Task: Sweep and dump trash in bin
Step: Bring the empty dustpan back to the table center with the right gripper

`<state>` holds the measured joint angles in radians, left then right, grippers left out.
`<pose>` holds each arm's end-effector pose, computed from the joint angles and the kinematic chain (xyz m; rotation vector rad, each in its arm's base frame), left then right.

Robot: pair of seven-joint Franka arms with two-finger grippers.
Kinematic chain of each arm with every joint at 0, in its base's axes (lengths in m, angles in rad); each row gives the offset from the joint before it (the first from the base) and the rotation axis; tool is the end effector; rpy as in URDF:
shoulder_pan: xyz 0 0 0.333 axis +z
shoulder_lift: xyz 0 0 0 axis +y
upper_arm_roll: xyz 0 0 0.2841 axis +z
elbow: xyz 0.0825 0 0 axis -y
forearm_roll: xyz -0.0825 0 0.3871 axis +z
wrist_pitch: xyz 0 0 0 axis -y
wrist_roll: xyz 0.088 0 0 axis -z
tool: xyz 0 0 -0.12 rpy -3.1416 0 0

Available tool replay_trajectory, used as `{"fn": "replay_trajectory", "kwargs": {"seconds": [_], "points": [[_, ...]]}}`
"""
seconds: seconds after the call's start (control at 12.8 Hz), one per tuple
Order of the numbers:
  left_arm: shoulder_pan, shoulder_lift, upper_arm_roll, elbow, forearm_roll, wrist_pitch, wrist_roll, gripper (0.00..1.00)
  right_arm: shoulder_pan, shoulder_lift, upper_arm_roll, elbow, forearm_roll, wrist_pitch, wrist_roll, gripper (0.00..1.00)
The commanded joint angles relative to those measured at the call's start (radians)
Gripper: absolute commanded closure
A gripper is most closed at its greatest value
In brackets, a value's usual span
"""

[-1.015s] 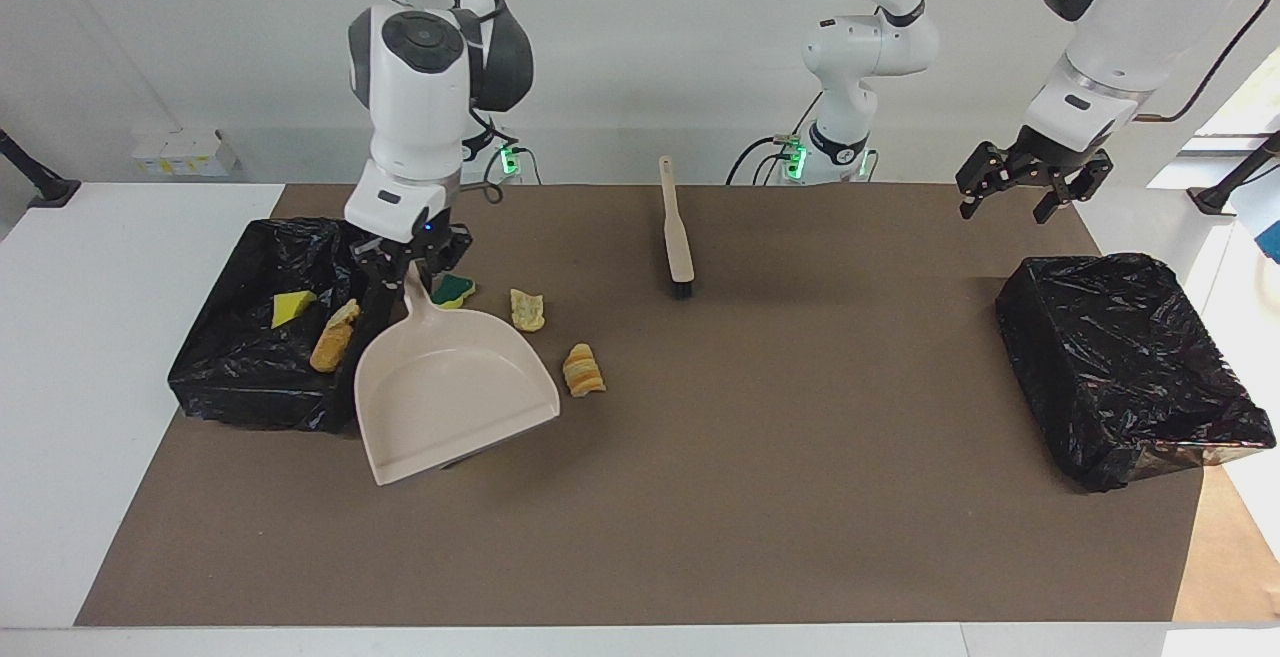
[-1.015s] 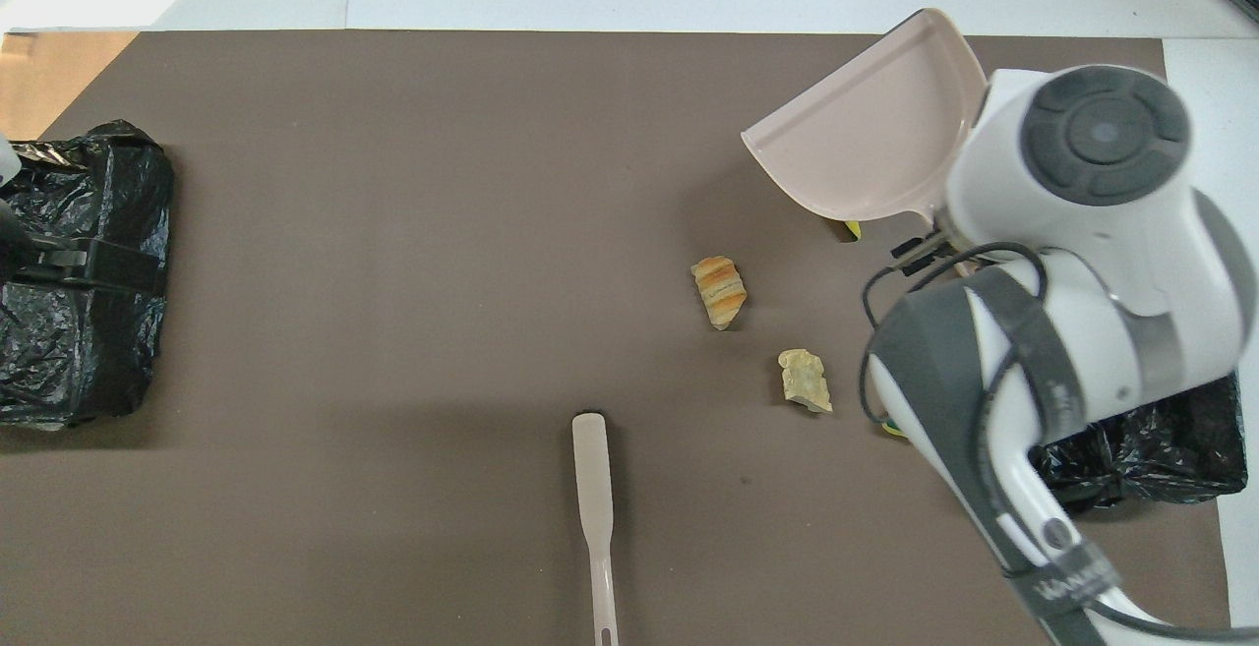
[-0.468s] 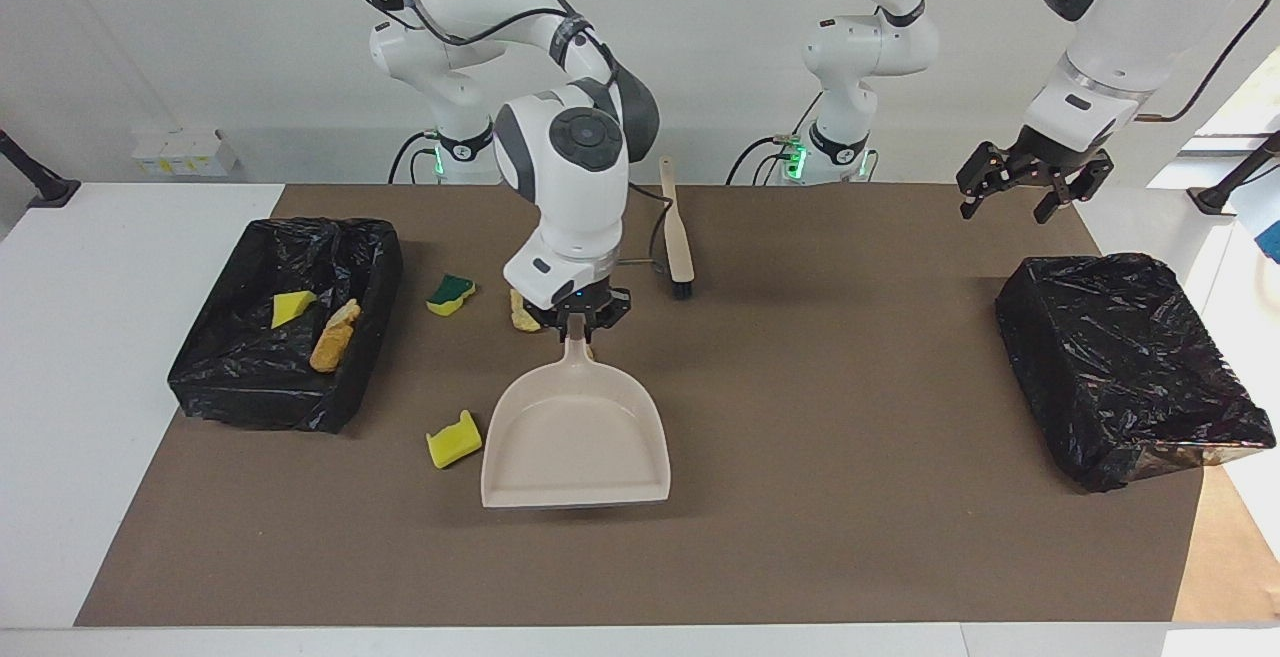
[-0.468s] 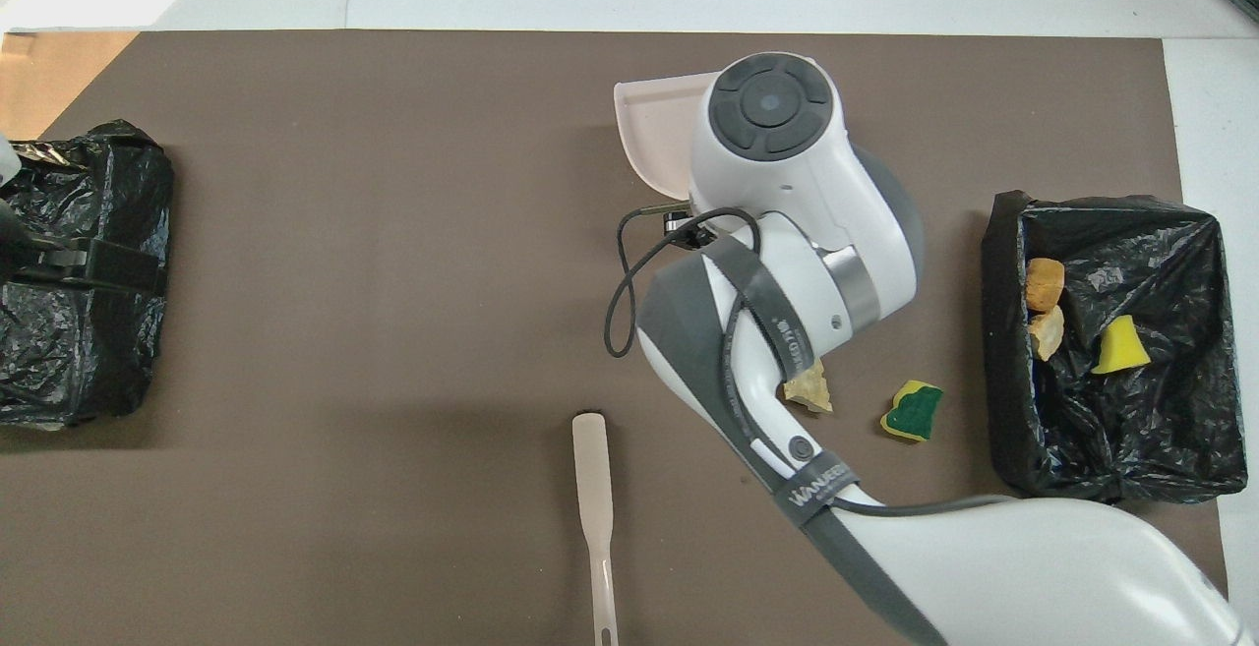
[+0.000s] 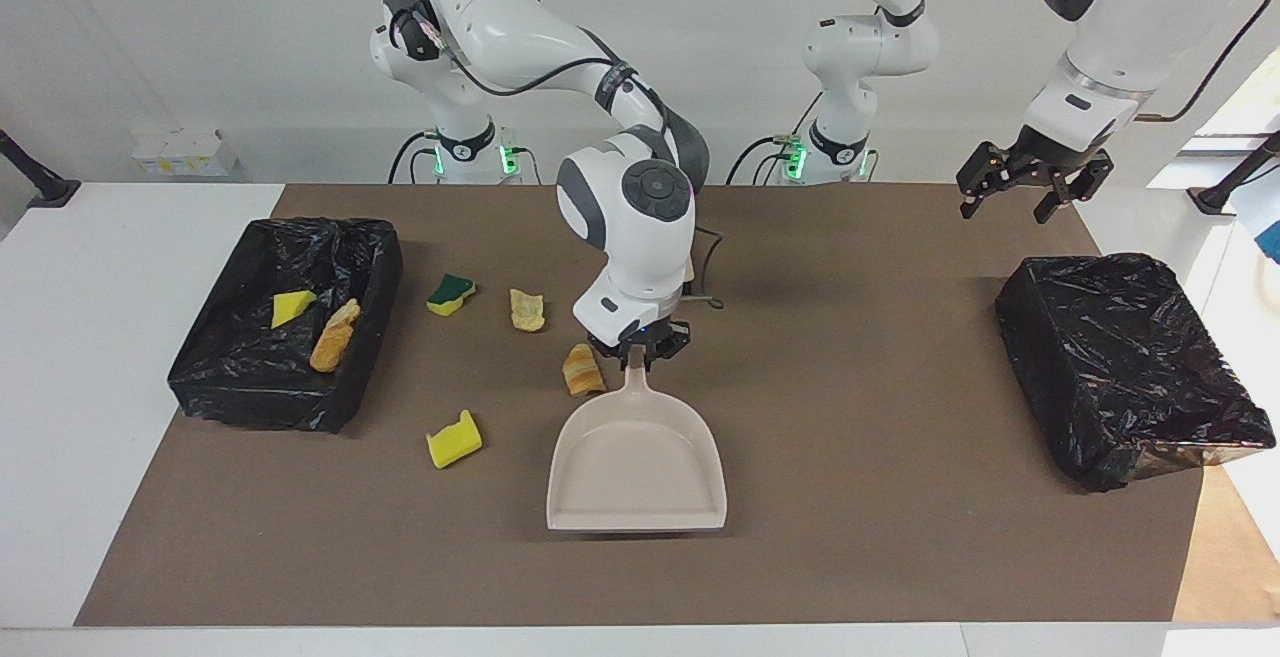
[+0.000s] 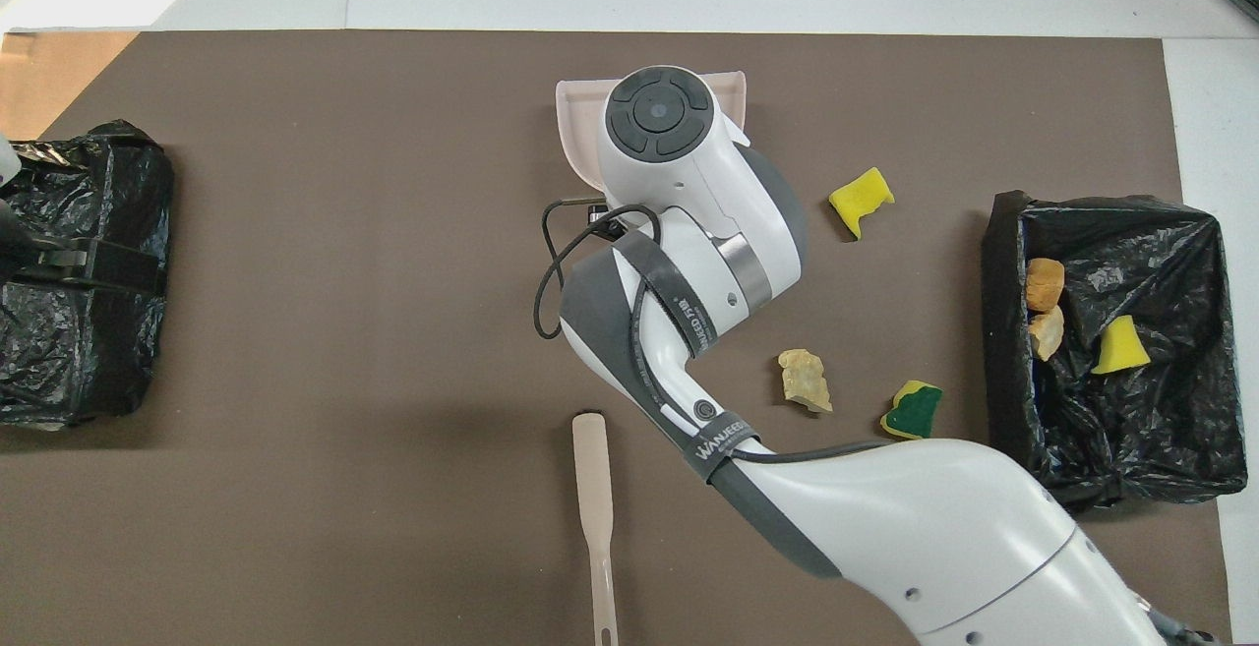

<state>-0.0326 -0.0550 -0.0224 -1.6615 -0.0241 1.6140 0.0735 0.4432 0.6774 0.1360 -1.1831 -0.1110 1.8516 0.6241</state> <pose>0.5445 -0.0331 0.5705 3.1124 -0.1987 0.0120 0.6235 0.3679 0.3532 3.1212 -0.0679 0.0146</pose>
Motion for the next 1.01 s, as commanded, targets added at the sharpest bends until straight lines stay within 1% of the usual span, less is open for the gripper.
{"fn": "replay_trajectory", "kwargs": {"seconds": [0.0,0.16,0.39,0.47,0.62,0.78,0.86,0.94], "points": [[0.005,-0.006,-0.004,0.003,0.015,-0.002,0.003,0.00,0.009,0.044,0.017,0.048,0.039,0.040,0.069,1.00],[0.007,-0.006,-0.004,0.003,0.015,-0.002,0.003,0.00,0.026,0.063,0.028,0.043,0.039,0.043,0.071,1.00],[0.007,-0.008,-0.004,0.003,0.015,-0.002,0.003,0.00,0.040,0.074,0.031,0.010,0.071,0.093,0.075,1.00],[0.007,-0.008,-0.004,0.003,0.015,-0.005,0.003,0.00,0.040,0.073,0.033,-0.006,0.085,0.112,0.075,1.00],[0.007,-0.023,-0.004,0.005,0.016,-0.020,0.003,0.00,0.040,0.070,0.034,-0.009,0.093,0.113,0.074,1.00],[0.007,-0.026,-0.004,0.003,0.016,-0.028,0.003,0.00,0.052,0.056,0.039,-0.038,0.094,0.113,0.075,1.00],[0.008,-0.026,-0.004,0.003,0.016,-0.031,0.003,0.00,0.052,0.057,0.039,-0.039,0.096,0.113,0.077,0.97],[0.010,-0.028,-0.004,0.003,0.016,-0.031,0.003,0.00,0.048,0.057,0.039,-0.039,0.097,0.115,0.077,0.80]]}}
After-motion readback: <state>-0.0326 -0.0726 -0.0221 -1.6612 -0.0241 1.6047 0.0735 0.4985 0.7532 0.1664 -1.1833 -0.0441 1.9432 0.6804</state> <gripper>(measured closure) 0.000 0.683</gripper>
